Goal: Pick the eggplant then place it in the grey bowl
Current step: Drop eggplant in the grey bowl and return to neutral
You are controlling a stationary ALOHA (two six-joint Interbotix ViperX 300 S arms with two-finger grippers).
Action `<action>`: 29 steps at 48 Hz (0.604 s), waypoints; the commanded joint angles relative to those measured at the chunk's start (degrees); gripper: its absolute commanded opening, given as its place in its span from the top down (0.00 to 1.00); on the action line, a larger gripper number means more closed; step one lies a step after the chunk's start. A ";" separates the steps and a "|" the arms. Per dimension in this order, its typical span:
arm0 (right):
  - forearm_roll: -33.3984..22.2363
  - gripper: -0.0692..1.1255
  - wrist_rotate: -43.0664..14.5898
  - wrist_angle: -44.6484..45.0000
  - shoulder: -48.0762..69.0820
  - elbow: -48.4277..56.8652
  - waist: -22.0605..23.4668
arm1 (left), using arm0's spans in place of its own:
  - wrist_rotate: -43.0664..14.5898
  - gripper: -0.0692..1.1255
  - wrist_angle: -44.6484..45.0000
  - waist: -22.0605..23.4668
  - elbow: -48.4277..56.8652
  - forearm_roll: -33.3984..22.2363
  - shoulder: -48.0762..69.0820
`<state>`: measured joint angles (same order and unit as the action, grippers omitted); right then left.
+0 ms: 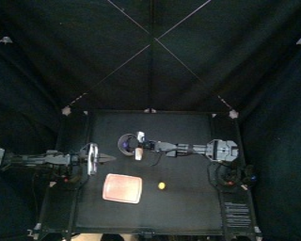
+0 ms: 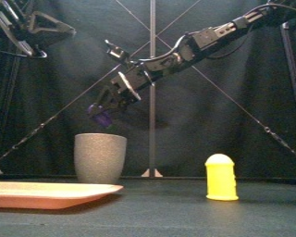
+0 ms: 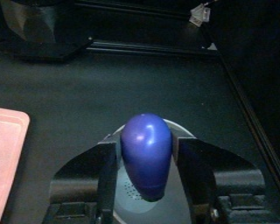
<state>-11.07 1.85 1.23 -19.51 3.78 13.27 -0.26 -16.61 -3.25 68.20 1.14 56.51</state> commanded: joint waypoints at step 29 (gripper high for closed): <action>5.98 0.06 -0.44 -3.52 17.75 6.86 4.39 | -0.09 0.96 -0.26 -0.26 -0.79 0.26 0.26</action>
<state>-5.80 1.23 -0.79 -8.53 8.96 17.31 -0.35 -16.61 -3.34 68.20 1.23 56.95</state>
